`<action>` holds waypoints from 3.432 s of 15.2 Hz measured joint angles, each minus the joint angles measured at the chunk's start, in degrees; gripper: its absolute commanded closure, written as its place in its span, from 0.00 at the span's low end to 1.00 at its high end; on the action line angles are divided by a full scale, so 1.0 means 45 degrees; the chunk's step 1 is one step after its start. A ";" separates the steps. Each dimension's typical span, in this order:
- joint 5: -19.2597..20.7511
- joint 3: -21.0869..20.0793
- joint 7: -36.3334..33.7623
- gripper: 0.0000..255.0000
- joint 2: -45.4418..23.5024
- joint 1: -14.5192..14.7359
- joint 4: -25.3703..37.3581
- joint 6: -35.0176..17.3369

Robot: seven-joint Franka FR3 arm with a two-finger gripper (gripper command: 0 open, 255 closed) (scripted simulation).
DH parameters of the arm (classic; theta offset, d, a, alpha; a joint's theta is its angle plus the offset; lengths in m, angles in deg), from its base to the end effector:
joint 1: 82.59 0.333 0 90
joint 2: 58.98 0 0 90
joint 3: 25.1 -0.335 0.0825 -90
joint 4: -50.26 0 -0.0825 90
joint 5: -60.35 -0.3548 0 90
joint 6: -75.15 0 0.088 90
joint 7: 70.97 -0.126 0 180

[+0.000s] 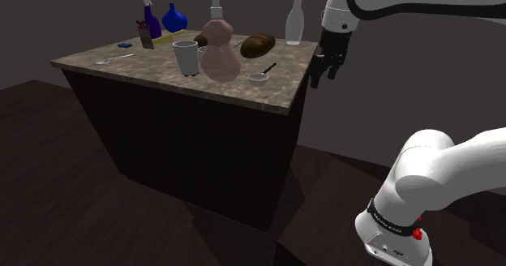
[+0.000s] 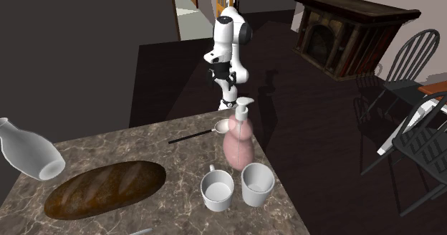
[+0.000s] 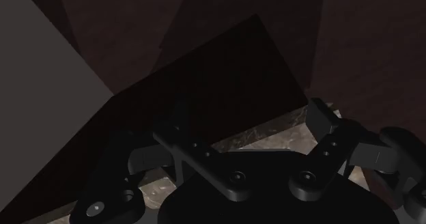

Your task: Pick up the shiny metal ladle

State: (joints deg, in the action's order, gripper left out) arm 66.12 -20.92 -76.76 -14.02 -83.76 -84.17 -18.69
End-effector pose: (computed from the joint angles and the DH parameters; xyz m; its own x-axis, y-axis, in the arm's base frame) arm 0.2708 -0.0452 0.5945 0.9824 -0.1691 0.0794 -0.1727 -0.9841 0.0414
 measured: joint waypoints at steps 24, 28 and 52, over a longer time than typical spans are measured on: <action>-0.0608 -0.1284 -1.2016 0.00 -1.0200 -0.2422 0.8358 -0.2577; -0.0590 -0.1211 -1.2420 0.00 -1.0492 -0.2488 0.8193 -0.3061; -0.0598 -0.1208 -1.2416 1.00 -1.0557 -0.2492 0.8866 -0.2465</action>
State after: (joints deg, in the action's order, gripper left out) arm 63.43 -26.35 -132.63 -61.52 -94.98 -44.27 -29.78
